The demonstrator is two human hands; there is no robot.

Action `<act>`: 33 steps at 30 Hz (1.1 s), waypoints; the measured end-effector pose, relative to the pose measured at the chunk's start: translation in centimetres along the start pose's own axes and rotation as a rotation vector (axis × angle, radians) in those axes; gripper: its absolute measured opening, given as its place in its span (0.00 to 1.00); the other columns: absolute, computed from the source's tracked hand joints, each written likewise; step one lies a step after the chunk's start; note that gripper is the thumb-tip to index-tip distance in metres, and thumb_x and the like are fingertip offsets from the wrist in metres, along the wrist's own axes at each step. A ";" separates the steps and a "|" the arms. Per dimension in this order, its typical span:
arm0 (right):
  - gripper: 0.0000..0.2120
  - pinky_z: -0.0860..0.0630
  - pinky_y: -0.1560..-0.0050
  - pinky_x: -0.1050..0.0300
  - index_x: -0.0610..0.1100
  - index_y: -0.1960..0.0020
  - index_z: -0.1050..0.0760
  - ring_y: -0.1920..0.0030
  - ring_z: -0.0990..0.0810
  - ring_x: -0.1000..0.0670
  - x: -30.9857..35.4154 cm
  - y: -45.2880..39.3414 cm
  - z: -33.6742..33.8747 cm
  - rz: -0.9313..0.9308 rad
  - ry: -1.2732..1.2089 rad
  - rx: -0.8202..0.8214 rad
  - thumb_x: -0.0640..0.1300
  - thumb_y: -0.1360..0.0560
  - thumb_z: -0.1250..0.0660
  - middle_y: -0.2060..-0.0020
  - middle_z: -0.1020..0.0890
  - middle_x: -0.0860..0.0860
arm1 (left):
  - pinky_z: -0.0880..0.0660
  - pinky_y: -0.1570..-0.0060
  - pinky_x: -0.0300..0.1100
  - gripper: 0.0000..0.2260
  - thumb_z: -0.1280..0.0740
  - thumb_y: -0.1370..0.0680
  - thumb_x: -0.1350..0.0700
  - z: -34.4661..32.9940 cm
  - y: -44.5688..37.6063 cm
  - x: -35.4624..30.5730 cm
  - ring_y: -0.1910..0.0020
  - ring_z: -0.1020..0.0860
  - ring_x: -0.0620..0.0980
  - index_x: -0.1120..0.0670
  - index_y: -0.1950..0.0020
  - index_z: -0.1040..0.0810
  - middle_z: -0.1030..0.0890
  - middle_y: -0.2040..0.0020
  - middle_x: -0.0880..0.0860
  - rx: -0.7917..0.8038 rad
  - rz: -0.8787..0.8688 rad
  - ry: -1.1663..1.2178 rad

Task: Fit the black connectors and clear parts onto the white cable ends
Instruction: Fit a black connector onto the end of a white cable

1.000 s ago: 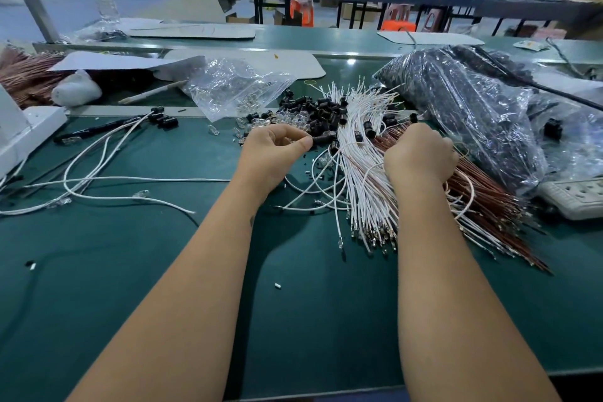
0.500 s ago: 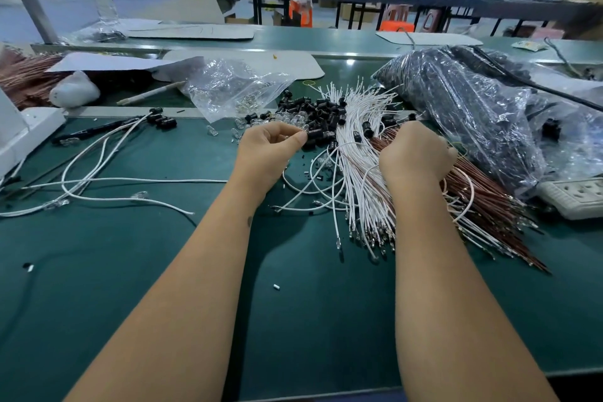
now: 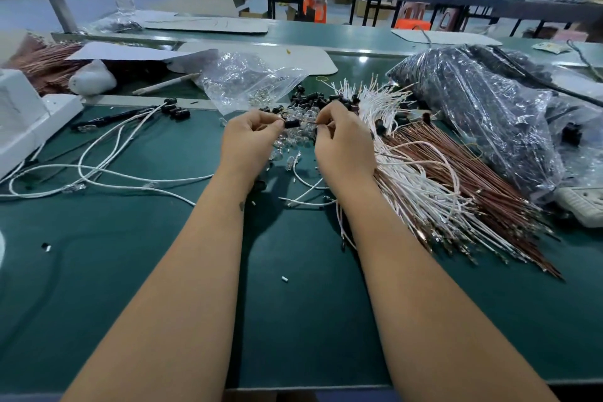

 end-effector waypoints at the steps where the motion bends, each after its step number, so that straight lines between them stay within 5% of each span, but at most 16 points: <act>1: 0.08 0.34 0.57 0.57 0.46 0.50 0.24 0.55 0.28 0.50 -0.4 -0.2 0.4 -0.016 -0.010 -0.021 0.37 0.23 0.39 0.58 0.22 0.50 | 0.33 0.68 0.32 0.01 0.31 0.24 0.59 -0.1 0.0 0.1 0.68 0.30 0.45 0.55 0.54 0.19 0.25 0.68 0.48 0.001 0.008 0.000; 10: 0.09 0.30 0.49 0.54 0.50 0.55 0.18 0.50 0.26 0.47 -0.9 -0.1 1.3 -0.052 -0.055 -0.031 0.40 0.26 0.36 0.59 0.24 0.51 | 0.34 0.73 0.26 0.03 0.31 0.24 0.58 -0.6 0.4 0.1 0.74 0.31 0.37 0.55 0.56 0.18 0.24 0.71 0.45 0.038 0.042 -0.030; 15: 0.10 0.29 0.45 0.53 0.49 0.54 0.17 0.48 0.26 0.47 -0.8 -0.1 0.8 -0.035 -0.066 0.014 0.39 0.26 0.36 0.57 0.23 0.50 | 0.33 0.71 0.27 0.03 0.31 0.24 0.57 -0.9 0.6 -0.3 0.64 0.28 0.48 0.54 0.56 0.18 0.21 0.62 0.55 0.070 0.033 -0.036; 21: 0.12 0.28 0.43 0.50 0.47 0.54 0.17 0.47 0.25 0.47 -0.3 -0.2 0.8 -0.002 -0.155 0.032 0.35 0.24 0.37 0.57 0.24 0.51 | 0.34 0.72 0.28 0.06 0.31 0.23 0.56 -1.0 0.6 -0.3 0.65 0.30 0.48 0.51 0.60 0.20 0.23 0.63 0.55 0.085 0.028 -0.051; 27: 0.13 0.24 0.47 0.55 0.44 0.48 0.18 0.50 0.21 0.49 -0.2 0.0 0.8 0.015 -0.193 0.015 0.32 0.25 0.38 0.55 0.19 0.51 | 0.36 0.73 0.28 0.07 0.32 0.23 0.56 -1.4 0.7 -0.8 0.73 0.34 0.41 0.51 0.61 0.20 0.27 0.69 0.49 0.117 0.000 -0.020; 33: 0.12 0.23 0.55 0.53 0.46 0.48 0.22 0.60 0.22 0.51 -0.2 0.0 1.4 0.033 -0.243 -0.014 0.31 0.26 0.35 0.65 0.23 0.56 | 0.34 0.71 0.28 0.04 0.32 0.23 0.57 -1.2 0.8 -1.1 0.72 0.32 0.40 0.54 0.56 0.19 0.25 0.67 0.49 0.109 -0.016 0.017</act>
Point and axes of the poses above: each hand's wrist, its own y-axis away from the middle knuckle, its own z-axis out of the back of the hand, x = y × z, the point moved 9 cm from there along -y, towards the middle knuckle
